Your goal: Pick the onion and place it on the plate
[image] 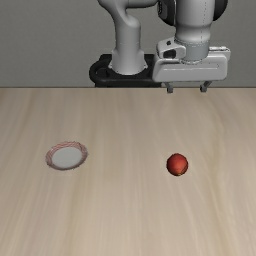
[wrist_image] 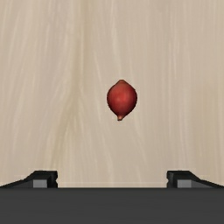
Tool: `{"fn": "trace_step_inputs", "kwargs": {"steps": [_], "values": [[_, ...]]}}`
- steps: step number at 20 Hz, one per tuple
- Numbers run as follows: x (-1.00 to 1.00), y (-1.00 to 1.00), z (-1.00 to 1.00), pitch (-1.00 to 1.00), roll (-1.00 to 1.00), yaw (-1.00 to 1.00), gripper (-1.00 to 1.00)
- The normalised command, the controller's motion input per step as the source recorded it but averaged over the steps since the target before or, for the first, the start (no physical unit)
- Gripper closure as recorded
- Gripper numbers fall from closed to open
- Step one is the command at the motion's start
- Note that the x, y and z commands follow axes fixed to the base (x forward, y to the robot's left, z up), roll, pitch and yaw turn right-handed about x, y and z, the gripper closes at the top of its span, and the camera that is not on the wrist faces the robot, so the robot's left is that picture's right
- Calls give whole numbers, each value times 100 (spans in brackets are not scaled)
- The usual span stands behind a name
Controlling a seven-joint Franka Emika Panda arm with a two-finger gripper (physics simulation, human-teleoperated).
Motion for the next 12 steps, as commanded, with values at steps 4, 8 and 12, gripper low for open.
{"fn": "trace_step_inputs", "kwargs": {"steps": [4,8,12], "values": [[100,0,0,0,0,0,-100],[25,-50,-25,0,0,0,-100],[0,0,-100,0,0,0,-100]]}}
